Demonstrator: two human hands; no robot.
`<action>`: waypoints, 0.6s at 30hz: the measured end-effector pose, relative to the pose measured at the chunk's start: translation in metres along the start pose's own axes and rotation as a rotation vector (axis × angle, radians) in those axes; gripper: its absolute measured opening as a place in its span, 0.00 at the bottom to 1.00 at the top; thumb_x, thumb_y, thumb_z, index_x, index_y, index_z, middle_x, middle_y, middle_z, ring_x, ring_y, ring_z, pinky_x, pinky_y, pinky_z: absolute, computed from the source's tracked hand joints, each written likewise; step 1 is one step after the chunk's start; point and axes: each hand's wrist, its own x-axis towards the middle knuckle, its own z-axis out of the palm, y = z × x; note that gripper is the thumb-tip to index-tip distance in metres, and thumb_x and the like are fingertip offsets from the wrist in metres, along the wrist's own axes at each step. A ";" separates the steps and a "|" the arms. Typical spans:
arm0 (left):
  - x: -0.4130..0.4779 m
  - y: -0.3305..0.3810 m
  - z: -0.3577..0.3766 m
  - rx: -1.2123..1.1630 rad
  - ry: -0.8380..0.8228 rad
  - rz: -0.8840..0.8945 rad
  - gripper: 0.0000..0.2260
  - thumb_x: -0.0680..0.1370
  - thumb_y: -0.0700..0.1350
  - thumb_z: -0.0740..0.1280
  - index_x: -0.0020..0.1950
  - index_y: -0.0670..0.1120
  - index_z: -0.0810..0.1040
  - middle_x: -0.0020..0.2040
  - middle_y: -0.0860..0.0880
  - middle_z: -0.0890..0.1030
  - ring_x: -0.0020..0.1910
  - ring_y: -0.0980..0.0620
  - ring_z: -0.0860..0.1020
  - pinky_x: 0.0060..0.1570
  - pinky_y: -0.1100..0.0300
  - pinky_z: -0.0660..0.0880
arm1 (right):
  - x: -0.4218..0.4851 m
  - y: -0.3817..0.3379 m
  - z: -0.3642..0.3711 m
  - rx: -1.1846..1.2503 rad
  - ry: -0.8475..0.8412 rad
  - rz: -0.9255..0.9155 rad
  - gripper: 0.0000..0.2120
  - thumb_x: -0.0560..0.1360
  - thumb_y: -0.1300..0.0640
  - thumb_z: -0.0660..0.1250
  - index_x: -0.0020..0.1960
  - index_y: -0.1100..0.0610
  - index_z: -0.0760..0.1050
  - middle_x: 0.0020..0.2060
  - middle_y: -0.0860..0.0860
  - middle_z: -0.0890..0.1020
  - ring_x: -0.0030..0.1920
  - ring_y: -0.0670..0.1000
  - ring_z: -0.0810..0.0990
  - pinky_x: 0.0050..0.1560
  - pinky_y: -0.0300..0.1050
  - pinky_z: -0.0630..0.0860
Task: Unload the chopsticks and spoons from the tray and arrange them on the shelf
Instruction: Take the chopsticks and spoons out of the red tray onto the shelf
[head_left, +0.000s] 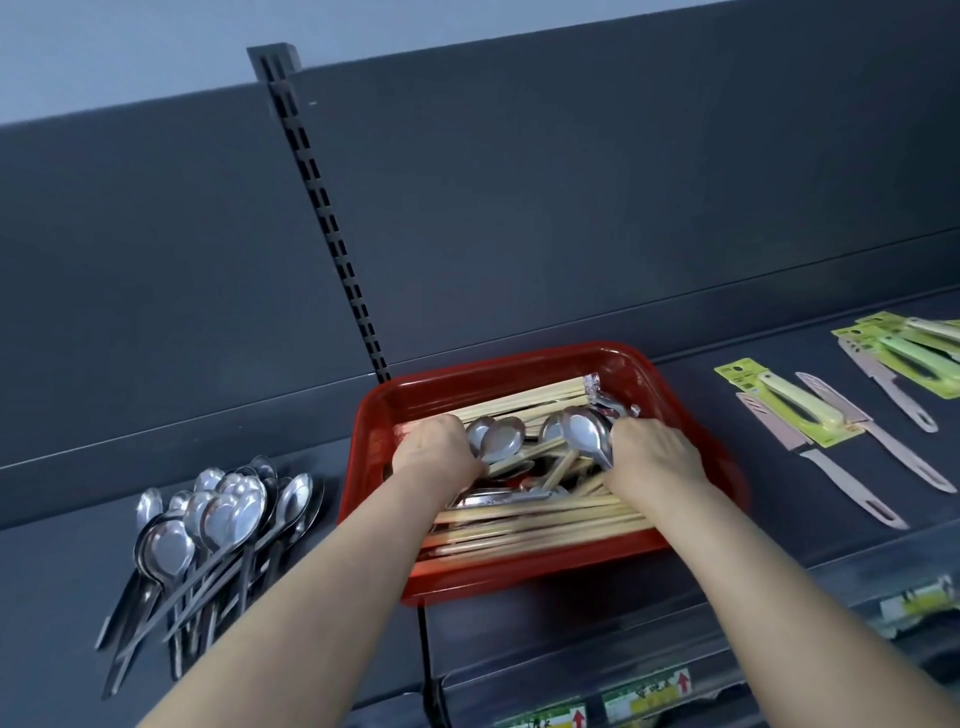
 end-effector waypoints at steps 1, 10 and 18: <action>0.000 -0.001 -0.001 0.002 -0.016 -0.006 0.13 0.72 0.53 0.73 0.45 0.48 0.72 0.46 0.48 0.78 0.52 0.46 0.79 0.45 0.57 0.73 | 0.000 0.000 0.000 0.008 0.012 -0.001 0.07 0.74 0.63 0.66 0.50 0.54 0.76 0.51 0.53 0.80 0.54 0.57 0.79 0.42 0.43 0.69; 0.005 -0.012 0.003 -0.023 -0.059 -0.030 0.17 0.69 0.54 0.76 0.43 0.45 0.73 0.43 0.48 0.77 0.48 0.46 0.80 0.43 0.57 0.75 | 0.002 -0.001 -0.006 0.040 0.109 0.002 0.05 0.73 0.58 0.68 0.39 0.53 0.73 0.39 0.50 0.79 0.41 0.55 0.77 0.38 0.42 0.68; 0.016 -0.016 0.000 -0.393 0.101 -0.017 0.07 0.74 0.48 0.70 0.41 0.45 0.80 0.39 0.48 0.83 0.42 0.46 0.81 0.42 0.58 0.75 | 0.003 -0.021 -0.035 0.202 0.294 -0.070 0.04 0.76 0.50 0.66 0.44 0.48 0.79 0.41 0.47 0.82 0.44 0.55 0.78 0.39 0.41 0.65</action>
